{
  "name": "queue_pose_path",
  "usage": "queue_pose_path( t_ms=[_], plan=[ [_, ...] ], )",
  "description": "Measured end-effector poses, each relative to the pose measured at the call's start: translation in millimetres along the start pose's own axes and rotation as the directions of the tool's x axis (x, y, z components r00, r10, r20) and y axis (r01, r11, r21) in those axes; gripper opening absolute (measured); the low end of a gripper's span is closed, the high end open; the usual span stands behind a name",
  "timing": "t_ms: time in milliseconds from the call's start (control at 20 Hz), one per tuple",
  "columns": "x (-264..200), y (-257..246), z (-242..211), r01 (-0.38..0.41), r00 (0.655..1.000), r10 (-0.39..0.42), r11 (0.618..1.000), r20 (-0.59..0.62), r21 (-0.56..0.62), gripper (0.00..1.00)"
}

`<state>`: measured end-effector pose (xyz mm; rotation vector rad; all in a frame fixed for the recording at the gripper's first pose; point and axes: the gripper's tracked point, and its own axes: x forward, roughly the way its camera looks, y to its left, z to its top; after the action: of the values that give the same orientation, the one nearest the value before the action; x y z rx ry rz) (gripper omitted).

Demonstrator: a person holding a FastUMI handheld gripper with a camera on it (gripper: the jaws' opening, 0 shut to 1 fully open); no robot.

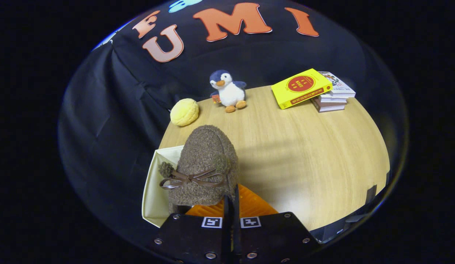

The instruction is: Open the storage box then place both shoes into the box .Put the left shoe in first, then the right shoe, with the right side of both shoes facing outward in a uniform manner.

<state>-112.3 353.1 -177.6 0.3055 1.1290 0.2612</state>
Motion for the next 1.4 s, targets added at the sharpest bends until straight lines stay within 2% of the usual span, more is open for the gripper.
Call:
queue_pose_path(
  t_ms=[200,450,650,850,1000,1050,1350,1400],
  plan=[
    [5,53,-3,-0.044,0.999,0.044,0.998,-0.005,-0.035,0.04],
    [34,93,-19,-0.057,0.997,0.053,0.997,-0.058,-0.058,0.04],
    [63,83,-44,0.051,0.991,-0.062,0.995,-0.123,-0.088,0.04],
    [79,73,-61,0.123,0.977,-0.141,0.985,-0.157,-0.123,0.06],
    [77,80,-65,0.1,0.98,-0.124,0.984,-0.157,-0.148,0.17],
    [73,80,-64,0.09,0.981,-0.114,0.985,-0.157,-0.149,0.18],
    [31,78,-35,-0.018,0.996,0.008,0.994,-0.093,-0.11,0.38],
    [22,77,-25,-0.037,0.998,0.031,0.994,-0.062,-0.106,0.45]
  ],
)
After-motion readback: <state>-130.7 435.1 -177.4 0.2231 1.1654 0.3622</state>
